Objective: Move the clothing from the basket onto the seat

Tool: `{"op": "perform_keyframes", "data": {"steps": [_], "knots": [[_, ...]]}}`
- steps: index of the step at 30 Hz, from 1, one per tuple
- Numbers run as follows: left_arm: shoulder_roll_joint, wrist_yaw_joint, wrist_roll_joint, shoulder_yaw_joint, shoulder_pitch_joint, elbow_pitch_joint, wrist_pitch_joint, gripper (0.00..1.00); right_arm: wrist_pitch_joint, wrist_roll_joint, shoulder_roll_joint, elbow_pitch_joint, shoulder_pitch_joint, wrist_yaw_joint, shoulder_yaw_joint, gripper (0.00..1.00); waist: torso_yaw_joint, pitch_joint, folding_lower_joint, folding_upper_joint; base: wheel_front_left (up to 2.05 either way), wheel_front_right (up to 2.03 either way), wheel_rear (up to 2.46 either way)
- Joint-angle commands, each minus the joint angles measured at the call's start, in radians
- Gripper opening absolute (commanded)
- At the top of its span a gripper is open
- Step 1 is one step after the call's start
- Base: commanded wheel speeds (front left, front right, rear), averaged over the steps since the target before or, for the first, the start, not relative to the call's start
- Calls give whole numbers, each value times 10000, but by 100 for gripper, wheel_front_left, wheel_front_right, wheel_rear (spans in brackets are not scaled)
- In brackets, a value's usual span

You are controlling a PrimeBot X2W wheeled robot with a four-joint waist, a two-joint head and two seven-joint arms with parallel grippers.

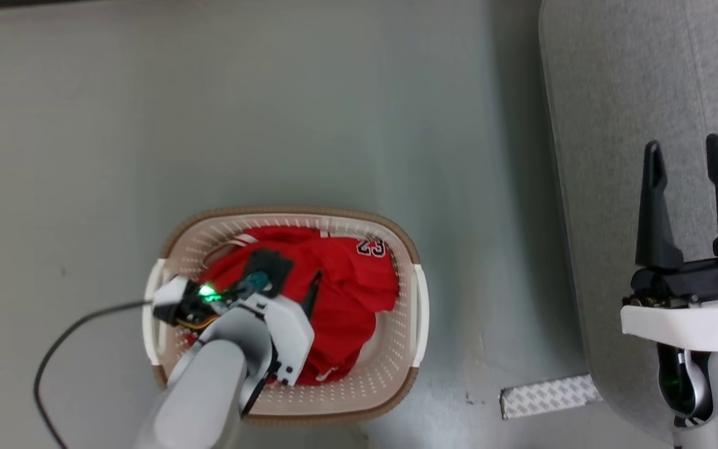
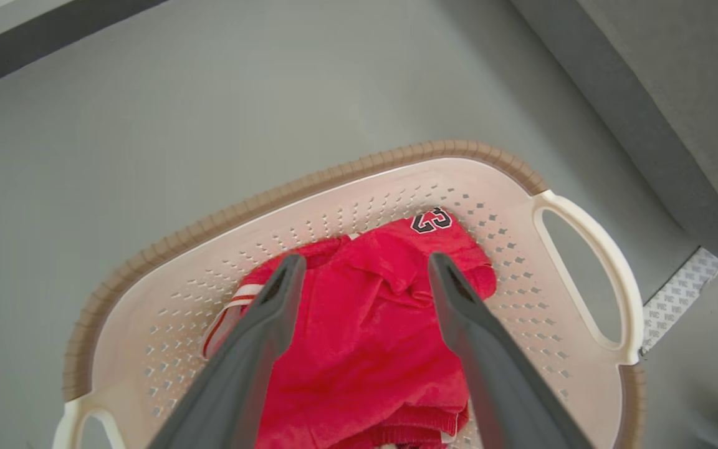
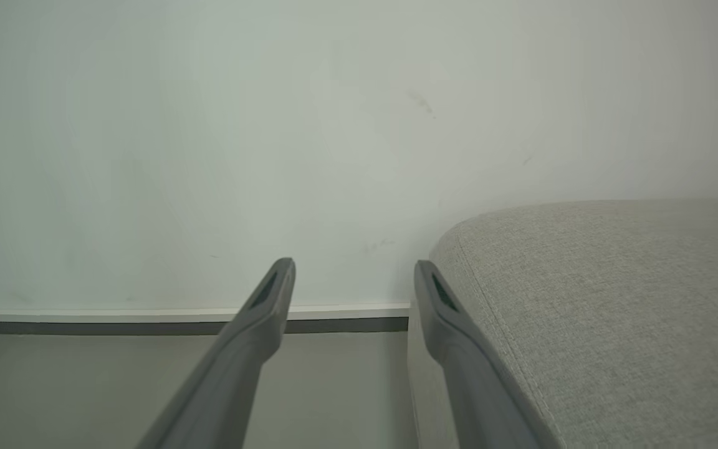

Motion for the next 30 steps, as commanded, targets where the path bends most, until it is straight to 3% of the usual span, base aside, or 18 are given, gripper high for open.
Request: {"op": "perform_keyframes", "data": {"steps": [1, 10, 17, 30], "knots": [[34, -43, 81, -54, -258, 146, 269, 100, 7, 149, 19, -59, -161, 11, -54, 100, -184, 351, -3, -1, 0, 0, 0], [69, -134, -68, -275, -1153, 1266, 1838, 100, 7, 719, 15, -37, -455, 11, 169, 100, -629, 1096, -3, -1, 0, 0, 0], [259, -140, -209, -300, -1586, 1792, 2078, 100, 7, 967, 13, -29, -641, 11, 272, 100, -929, 1546, -3, -1, 0, 0, 0], [843, 284, -17, -336, -2518, 2611, 2288, 100, 7, 1276, 13, -221, -967, 11, 400, 100, -1351, 2635, -3, -1, 0, 0, 0]]}}
